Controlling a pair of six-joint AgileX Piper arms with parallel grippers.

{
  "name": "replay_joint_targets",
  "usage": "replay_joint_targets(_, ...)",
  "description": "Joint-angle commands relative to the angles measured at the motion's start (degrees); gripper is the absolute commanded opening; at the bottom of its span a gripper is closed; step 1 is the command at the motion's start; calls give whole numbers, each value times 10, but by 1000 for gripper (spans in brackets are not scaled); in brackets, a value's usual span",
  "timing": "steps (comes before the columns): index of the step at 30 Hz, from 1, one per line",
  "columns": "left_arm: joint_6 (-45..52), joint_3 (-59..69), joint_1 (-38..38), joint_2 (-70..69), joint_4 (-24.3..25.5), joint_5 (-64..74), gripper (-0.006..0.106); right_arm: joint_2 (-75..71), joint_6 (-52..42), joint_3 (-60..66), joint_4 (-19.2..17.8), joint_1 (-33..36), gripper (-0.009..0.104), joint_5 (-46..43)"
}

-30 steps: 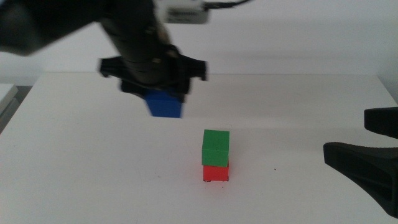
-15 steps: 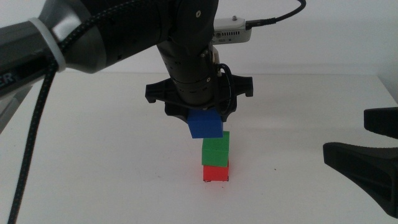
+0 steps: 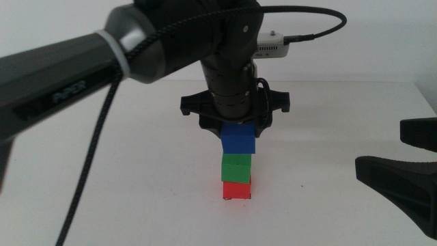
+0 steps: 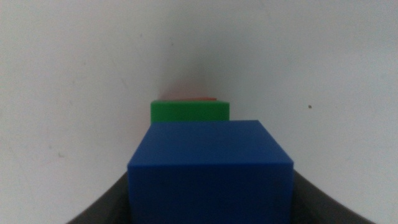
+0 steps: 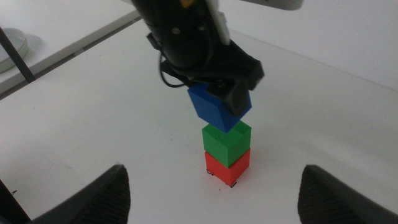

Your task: Stack red cubes first, then green, then blue cubes in a specific spot.

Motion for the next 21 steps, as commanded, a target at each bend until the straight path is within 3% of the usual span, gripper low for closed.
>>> replay_joint_targets(1, -1, -15, -2, 7, 7, -2, -2, -2, -7, 3, -2, 0, 92, -4)
replay_joint_targets(21, -12, -15, -2, 46, 31, -2, -2, -2, -7, 3, -2, 0, 92, -4)
